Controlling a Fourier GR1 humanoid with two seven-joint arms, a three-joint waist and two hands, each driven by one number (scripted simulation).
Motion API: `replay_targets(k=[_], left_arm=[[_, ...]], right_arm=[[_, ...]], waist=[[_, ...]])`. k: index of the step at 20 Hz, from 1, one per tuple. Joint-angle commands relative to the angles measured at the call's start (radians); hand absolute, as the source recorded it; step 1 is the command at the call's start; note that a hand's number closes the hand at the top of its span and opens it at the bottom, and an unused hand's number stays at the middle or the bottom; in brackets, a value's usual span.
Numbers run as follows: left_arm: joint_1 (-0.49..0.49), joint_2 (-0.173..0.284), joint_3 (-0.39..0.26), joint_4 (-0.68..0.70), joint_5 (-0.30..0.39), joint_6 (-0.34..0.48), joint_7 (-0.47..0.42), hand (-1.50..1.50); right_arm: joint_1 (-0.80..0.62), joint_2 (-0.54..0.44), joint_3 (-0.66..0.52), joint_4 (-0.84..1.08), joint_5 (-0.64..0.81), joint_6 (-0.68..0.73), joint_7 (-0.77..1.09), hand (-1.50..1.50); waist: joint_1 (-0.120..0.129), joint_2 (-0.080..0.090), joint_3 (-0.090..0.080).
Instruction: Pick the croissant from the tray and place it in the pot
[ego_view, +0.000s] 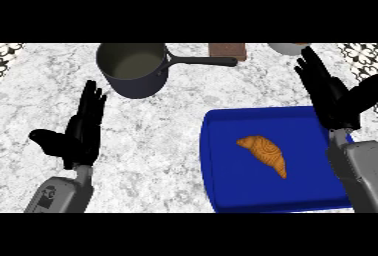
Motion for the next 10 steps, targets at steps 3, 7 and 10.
replay_targets(k=[3, 7, 10], left_arm=[[0.025, 0.007, -0.082, 0.028, 0.05, -0.162, 0.048, 0.0], [0.056, 0.02, -0.154, 0.01, 0.063, -0.224, 0.11, 0.0], [0.053, 0.026, -0.204, -0.027, 0.098, -0.298, 0.175, 0.0]], right_arm=[[-0.097, -0.061, 0.106, 0.049, 0.131, 0.145, -0.139, -1.5], [-0.109, -0.354, 0.198, 0.061, 0.458, 0.154, -0.135, -1.5], [-0.06, -0.281, 0.31, 0.178, 0.606, 0.06, -0.138, -1.5]], waist=[[0.034, 0.006, 0.04], [0.013, 0.007, 0.016], [0.048, 0.01, 0.04]])
